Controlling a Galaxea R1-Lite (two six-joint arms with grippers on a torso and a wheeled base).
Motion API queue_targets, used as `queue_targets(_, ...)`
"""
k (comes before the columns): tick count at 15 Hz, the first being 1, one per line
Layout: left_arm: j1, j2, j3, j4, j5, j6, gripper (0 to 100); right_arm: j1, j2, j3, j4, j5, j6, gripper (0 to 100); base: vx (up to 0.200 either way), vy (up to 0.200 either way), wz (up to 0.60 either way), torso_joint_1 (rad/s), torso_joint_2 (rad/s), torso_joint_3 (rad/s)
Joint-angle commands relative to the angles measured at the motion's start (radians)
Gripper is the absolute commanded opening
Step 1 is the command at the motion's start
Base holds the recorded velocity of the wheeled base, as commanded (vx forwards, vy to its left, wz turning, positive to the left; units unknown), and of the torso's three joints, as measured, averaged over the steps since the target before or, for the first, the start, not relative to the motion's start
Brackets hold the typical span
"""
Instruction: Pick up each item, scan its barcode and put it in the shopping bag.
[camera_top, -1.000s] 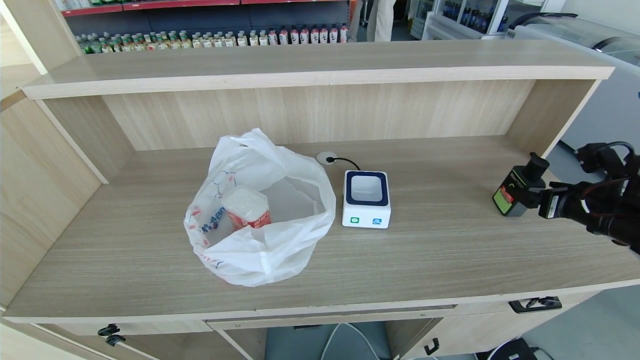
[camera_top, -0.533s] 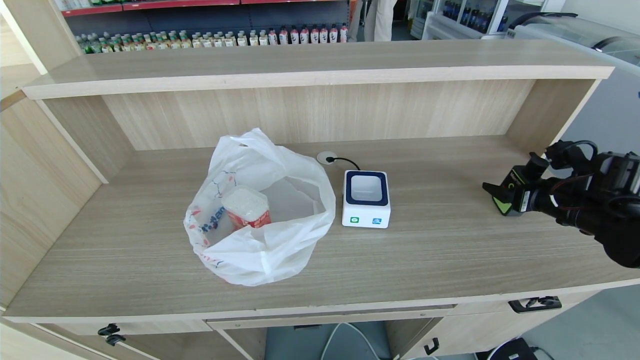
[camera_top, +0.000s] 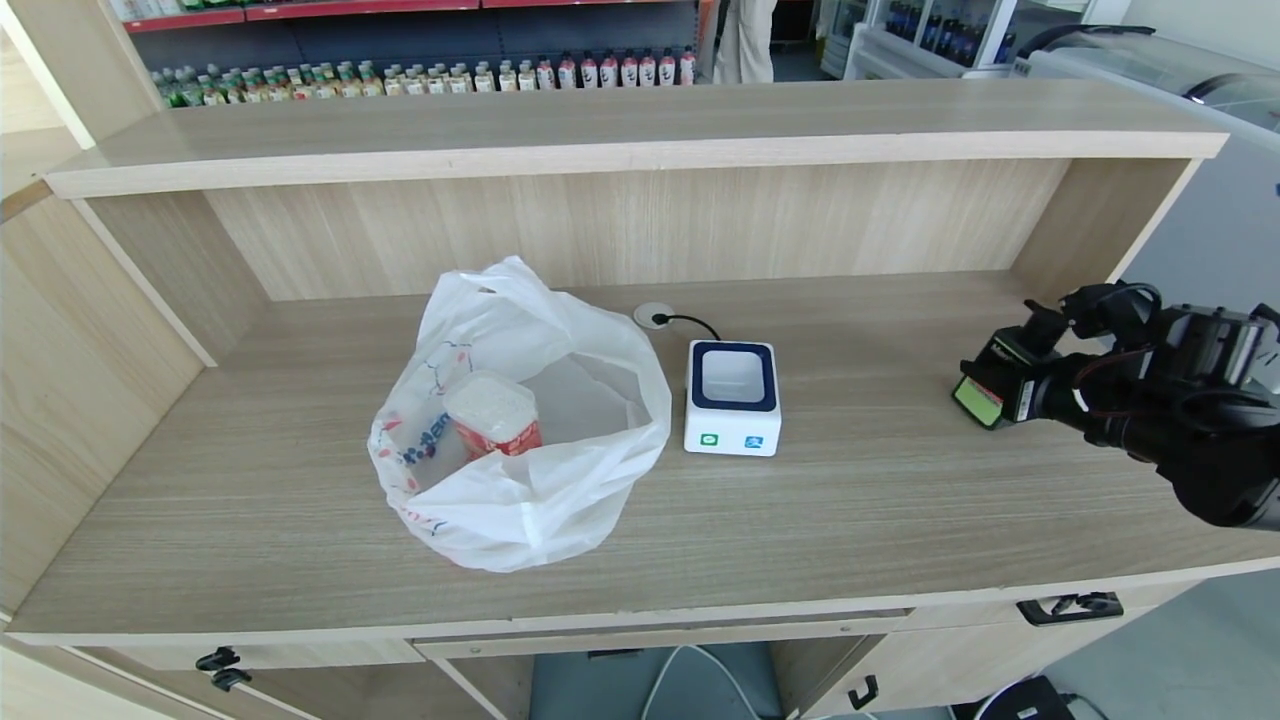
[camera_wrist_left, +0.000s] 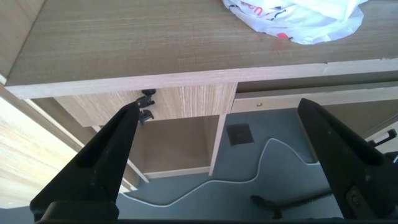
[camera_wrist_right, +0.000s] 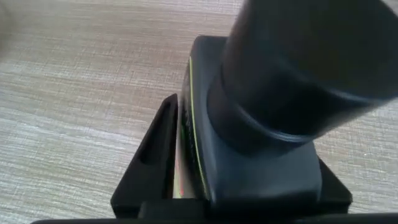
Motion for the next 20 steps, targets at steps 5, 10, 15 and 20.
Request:
queue_targets(5, 0.0, 0.001, 0.0, 0.0, 0.001, 0.0, 100, 0.0, -0.006, -0.037, -0.008, 0.016, -0.005, 0, 0.0, 0.0, 0.0, 0.0, 0.0, 0.0)
queue_targets(10, 0.0, 0.001, 0.0, 0.0, -0.001, 0.0, 100, 0.02, -0.21, -0.025, -0.008, 0.07, -0.152, 0, 0.0, 0.0, 0.0, 0.0, 0.0, 0.0)
queue_targets(15, 0.0, 0.001, 0.0, 0.0, -0.001, 0.0, 100, 0.036, -0.262, 0.016, -0.011, 0.099, -0.209, 0, 0.0, 0.0, 0.0, 0.0, 0.0, 0.0)
queue_targets(20, 0.0, 0.001, 0.0, 0.0, -0.001, 0.0, 100, 0.039, -0.285, 0.02, -0.011, 0.104, -0.213, 0, 0.0, 0.0, 0.0, 0.0, 0.0, 0.0)
